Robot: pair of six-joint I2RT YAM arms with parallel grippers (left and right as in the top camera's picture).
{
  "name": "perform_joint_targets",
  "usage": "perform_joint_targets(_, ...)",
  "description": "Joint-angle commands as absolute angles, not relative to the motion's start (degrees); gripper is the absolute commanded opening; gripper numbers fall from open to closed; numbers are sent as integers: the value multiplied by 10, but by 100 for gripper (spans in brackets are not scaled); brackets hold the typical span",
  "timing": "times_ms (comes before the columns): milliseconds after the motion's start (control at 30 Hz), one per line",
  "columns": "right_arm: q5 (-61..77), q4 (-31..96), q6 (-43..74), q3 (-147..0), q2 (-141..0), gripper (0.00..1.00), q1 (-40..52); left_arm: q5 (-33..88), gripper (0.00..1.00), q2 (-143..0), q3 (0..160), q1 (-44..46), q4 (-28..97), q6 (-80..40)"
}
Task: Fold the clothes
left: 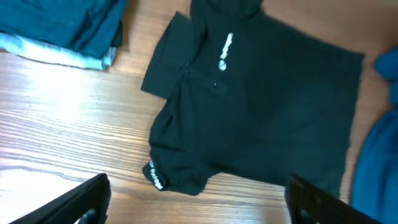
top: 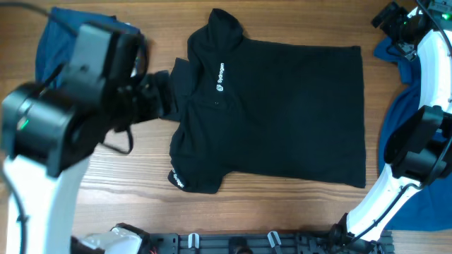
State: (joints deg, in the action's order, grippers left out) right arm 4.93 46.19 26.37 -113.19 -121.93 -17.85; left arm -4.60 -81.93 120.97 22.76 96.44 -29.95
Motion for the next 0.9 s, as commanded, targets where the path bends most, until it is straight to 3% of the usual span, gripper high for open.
perform_joint_targets(0,57,456,276,-1140,-1224,100,-180,-45,95,-758,1182,226,965,-332)
perform_joint_targets(100,93,482,194,-1140,-1223,100,-180,-46,97,-718,1124,226,965,-339)
perform_joint_targets(167,90,534,153,-1140,-1221,80,-181,-70,98,-691,1044,226,965,-383)
perform_joint_targets(267,81,611,175,-1140,-1200,63,-183,-110,100,-678,944,226,942,-430)
perform_joint_targets(533,-47,922,314,-1138,-1061,65,-182,-76,99,-734,770,226,715,-422)
perform_joint_targets(667,-37,919,336,-1032,-958,65,-182,-78,100,-795,768,226,667,-423)
perform_joint_targets(867,-26,810,380,-735,-729,68,-182,-90,100,-858,768,226,662,-422)
